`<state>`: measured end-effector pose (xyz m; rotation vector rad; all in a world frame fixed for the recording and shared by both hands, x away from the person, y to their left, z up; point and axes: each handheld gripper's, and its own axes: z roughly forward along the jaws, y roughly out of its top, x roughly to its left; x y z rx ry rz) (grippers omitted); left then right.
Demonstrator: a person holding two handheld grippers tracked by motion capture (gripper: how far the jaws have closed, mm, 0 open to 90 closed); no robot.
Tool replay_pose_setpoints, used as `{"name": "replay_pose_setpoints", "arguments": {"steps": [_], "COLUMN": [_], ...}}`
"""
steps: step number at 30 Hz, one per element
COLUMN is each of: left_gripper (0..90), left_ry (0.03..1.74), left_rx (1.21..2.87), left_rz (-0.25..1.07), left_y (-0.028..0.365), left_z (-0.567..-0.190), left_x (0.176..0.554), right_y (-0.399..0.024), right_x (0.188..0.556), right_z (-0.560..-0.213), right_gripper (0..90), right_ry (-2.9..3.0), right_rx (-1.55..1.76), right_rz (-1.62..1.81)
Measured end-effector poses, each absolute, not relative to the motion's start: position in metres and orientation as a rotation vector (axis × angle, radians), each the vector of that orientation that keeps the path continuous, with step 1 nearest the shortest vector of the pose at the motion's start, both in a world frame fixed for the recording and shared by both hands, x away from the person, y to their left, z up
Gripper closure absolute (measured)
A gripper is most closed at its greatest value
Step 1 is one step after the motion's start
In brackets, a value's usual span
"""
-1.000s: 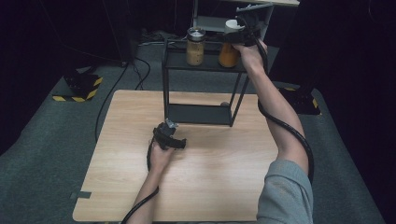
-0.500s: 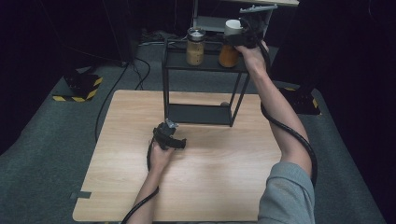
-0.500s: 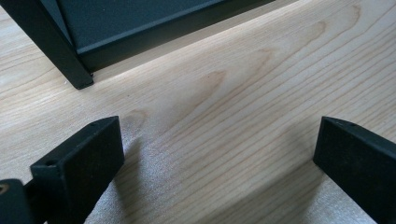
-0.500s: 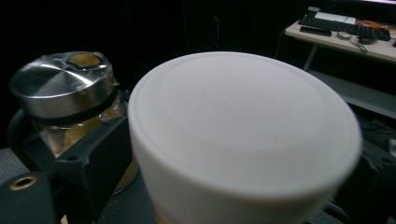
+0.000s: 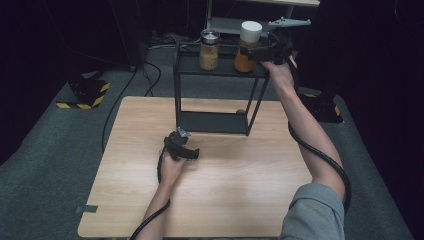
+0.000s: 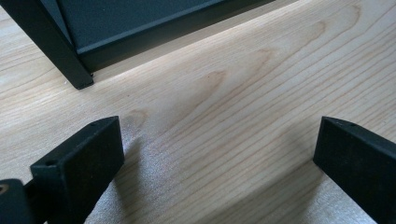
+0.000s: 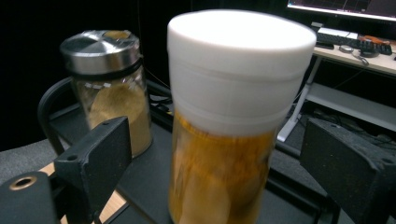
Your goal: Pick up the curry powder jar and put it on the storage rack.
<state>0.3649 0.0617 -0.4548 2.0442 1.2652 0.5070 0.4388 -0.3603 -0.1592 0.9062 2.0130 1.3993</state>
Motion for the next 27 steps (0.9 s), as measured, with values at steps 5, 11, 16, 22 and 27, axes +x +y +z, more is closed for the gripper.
{"name": "replay_pose_setpoints", "arguments": {"steps": [5, 11, 16, 22, 27], "left_gripper": [1.5, 1.5, 1.5, 1.6, 1.5], "left_ry": [1.265, 1.265, 1.264, 1.264, 1.264], "left_rx": [2.044, 2.044, 2.044, 2.046, 2.045], "left_rz": [0.507, 0.507, 0.507, 0.508, 0.507], "left_y": [0.062, 0.062, 0.062, 0.062, 0.062], "left_z": [-0.455, -0.455, -0.455, -0.455, -0.455], "left_x": [0.365, 0.365, 0.365, 0.365, 0.365], "right_y": [-0.368, -0.378, -0.387, -0.401, -0.41], "right_x": [0.426, 0.416, 0.409, 0.4, 0.387], "right_z": [-0.168, -0.177, -0.185, -0.195, -0.21], "right_gripper": [9.3, 9.4, 9.4, 9.4, 10.6], "right_ry": [2.008, 2.028, 2.035, 2.033, 2.018], "right_rx": [0.872, 0.84, 0.842, 0.861, 0.874], "right_rz": [1.401, 1.406, 1.411, 1.415, 1.401]}}
